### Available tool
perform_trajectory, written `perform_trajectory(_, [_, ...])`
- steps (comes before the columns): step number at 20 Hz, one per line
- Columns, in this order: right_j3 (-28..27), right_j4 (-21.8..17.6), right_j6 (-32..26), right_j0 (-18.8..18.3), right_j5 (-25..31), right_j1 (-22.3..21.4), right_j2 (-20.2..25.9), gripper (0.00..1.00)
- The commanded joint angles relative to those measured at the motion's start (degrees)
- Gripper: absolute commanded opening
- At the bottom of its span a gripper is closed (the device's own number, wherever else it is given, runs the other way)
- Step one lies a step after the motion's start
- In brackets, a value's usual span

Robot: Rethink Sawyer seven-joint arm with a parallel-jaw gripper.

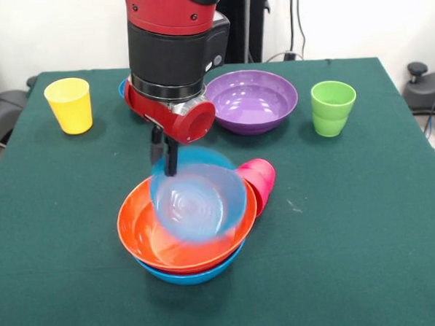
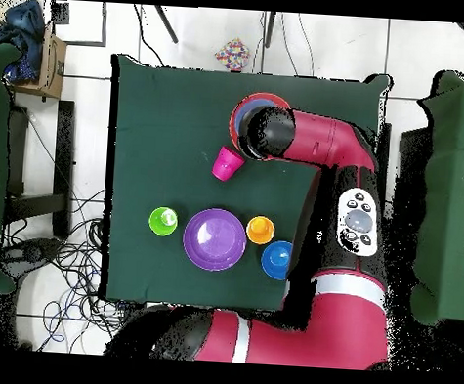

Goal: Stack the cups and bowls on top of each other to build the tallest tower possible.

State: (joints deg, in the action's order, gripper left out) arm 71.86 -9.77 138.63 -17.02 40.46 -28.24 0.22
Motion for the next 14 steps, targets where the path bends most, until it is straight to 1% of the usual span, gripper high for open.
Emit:
perform_trajectory(1, [-0.27, -3.16, -5.21, 0.52, 1.68, 3.08, 3.25, 1.0])
perform_trajectory(5, [-0.71, -3.71, -4.88, 1.0, 1.45, 3.24, 2.77, 1.0])
perform_trajectory(14, [-0.19, -3.51, -4.64, 0.94, 1.07, 2.9, 3.09, 1.0])
